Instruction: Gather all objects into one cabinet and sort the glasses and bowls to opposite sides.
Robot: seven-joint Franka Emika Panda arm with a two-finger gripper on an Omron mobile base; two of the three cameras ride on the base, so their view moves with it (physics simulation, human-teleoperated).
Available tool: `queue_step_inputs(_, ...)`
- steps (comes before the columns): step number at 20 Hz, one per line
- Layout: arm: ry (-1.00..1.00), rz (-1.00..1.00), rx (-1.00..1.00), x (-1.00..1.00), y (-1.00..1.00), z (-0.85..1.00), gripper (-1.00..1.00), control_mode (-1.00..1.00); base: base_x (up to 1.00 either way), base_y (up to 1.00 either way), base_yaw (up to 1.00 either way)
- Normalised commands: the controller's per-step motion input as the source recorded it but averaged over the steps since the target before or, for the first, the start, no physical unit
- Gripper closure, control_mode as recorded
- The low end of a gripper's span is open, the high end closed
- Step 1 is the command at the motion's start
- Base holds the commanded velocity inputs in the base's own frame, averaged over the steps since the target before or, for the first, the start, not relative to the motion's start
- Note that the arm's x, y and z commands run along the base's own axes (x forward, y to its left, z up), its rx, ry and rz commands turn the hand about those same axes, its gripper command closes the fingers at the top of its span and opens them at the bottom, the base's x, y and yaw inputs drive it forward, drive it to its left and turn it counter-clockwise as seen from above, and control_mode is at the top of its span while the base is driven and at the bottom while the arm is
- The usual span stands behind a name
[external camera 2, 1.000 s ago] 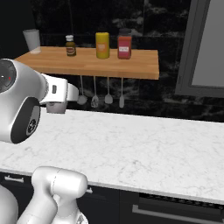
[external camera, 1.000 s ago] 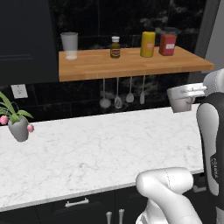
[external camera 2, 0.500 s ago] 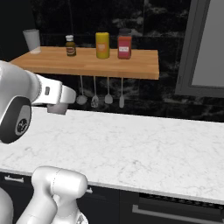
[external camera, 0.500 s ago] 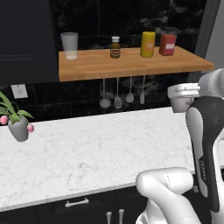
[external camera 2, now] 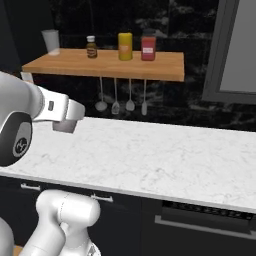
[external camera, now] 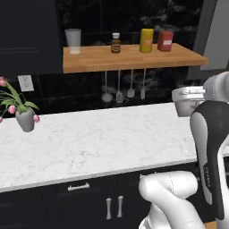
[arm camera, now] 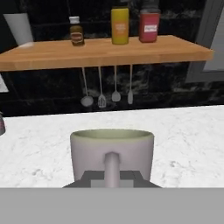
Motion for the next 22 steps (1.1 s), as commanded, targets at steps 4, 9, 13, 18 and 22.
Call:
queue_step_inputs(4, 0.0, 0.0, 0.0, 0.0, 0.0, 0.0, 1.0, 1.0, -0.71, 0.0, 0.33)
queue_step_inputs(9, 0.0, 0.0, 0.0, 0.0, 0.0, 0.0, 1.0, 1.0, -0.57, 0.06, 0.61)
queue_step_inputs(13, 0.0, 0.0, 0.0, 0.0, 0.0, 0.0, 1.0, 1.0, -0.35, 0.12, 0.8)
queue_step_inputs(18, 0.0, 0.0, 0.0, 0.0, 0.0, 0.0, 1.0, 1.0, -0.26, 0.18, 0.97)
queue_step_inputs(22, 0.0, 0.0, 0.0, 0.0, 0.0, 0.0, 1.0, 1.0, -0.28, 0.18, 1.0)
